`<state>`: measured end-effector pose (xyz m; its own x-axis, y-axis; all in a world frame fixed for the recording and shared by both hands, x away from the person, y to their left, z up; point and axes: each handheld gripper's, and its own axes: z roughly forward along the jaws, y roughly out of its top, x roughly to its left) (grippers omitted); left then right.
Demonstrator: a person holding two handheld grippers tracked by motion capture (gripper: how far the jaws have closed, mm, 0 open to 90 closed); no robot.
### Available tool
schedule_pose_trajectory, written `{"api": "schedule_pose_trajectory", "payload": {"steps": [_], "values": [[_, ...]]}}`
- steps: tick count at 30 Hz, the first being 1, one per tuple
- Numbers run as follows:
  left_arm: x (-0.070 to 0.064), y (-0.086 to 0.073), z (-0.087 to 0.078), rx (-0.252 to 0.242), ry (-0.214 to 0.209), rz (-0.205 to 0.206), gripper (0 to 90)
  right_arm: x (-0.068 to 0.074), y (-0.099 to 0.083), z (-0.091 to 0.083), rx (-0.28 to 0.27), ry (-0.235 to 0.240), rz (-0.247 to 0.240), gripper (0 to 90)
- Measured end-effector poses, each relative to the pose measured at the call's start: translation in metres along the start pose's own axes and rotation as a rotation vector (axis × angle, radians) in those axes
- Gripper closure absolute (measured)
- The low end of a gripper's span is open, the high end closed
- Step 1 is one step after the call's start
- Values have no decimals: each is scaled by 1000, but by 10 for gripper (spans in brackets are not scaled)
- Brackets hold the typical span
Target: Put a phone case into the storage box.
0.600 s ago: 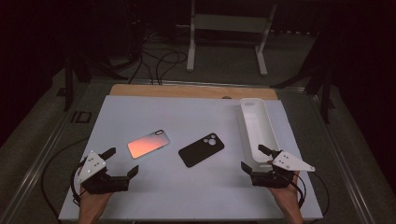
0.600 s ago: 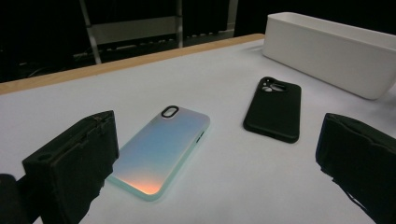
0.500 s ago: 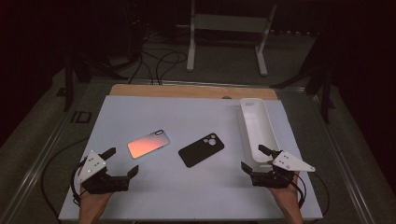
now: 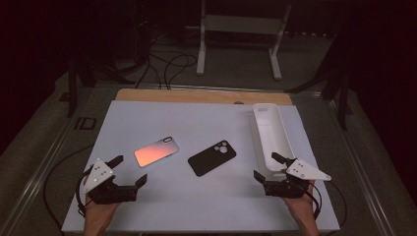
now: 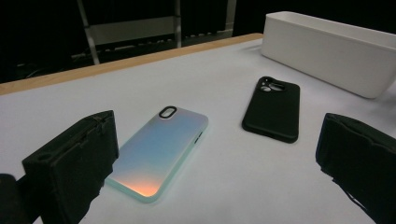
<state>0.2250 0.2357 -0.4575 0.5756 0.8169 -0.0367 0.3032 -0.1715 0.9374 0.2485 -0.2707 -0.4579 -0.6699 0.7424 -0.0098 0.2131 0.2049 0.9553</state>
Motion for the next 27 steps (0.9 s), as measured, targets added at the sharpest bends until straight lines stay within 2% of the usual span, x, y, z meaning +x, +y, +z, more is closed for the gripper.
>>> {"api": "schedule_pose_trajectory", "payload": {"steps": [14,19,27], "values": [[0,13,6,-31,-2,-10,0,2,2,4,-4,11,-3,99],[7,19,10,-36,4,-11,0,2,2,3,-7,9,-1,99],[17,29,18,-3,19,6,8,2,2,3,-5,4,-4,99]]}}
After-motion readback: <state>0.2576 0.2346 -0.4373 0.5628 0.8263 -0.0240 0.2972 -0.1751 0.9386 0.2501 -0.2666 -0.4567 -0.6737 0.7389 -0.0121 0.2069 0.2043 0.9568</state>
